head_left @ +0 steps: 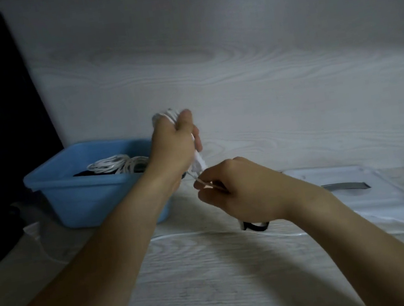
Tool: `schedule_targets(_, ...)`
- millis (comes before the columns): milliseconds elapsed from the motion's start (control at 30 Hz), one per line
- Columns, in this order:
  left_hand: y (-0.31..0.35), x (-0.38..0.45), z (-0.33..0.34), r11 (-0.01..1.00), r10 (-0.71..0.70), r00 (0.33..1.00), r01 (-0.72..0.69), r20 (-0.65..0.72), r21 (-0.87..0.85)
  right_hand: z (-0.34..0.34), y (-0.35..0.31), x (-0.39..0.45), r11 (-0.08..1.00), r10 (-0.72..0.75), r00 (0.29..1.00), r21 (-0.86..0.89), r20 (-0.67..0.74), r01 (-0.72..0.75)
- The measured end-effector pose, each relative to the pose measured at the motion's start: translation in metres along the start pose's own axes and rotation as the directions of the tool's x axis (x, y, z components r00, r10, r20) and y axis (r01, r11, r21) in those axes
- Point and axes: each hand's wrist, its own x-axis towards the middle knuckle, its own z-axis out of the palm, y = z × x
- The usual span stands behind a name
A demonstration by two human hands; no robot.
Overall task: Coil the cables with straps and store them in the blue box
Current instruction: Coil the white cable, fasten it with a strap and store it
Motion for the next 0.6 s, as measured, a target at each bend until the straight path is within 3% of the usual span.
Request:
schedule_targets(67, -0.005, -0.004, 0.0, 0.969, -0.004, 0.984, -0.04, 0.178, 0.245, -0.005, 0.001, -0.002, 1.0, -0.02, 0.999, 0.017, 0.033, 0.019)
schedule_targets(133, -0.009, -0.006, -0.002, 0.891, -0.033, 0.925, -0.144, 0.378, 0.43, -0.01, 0.004, -0.002, 0.998, -0.047, 0.999, 0.048, -0.017, 0.048)
schedule_targets(233, -0.008, -0.008, -0.005, 0.87, -0.122, 0.829, -0.175, 0.546, 0.461, -0.022, 0.007, -0.005, 0.988, -0.022, 1.0, 0.155, -0.011, 0.023)
schedule_targets(333, -0.003, -0.012, -0.006, 0.895, -0.176, 0.785, -0.124, 0.594, 0.429, -0.023, 0.011, -0.006, 0.967, 0.013, 1.0, 0.253, -0.021, -0.008)
schedule_targets(600, 0.009, -0.011, -0.021, 0.827, -0.418, 0.646, -0.022, 0.639, 0.562, -0.02, 0.009, -0.006, 0.902, 0.018, 1.0, 0.432, -0.016, -0.01)
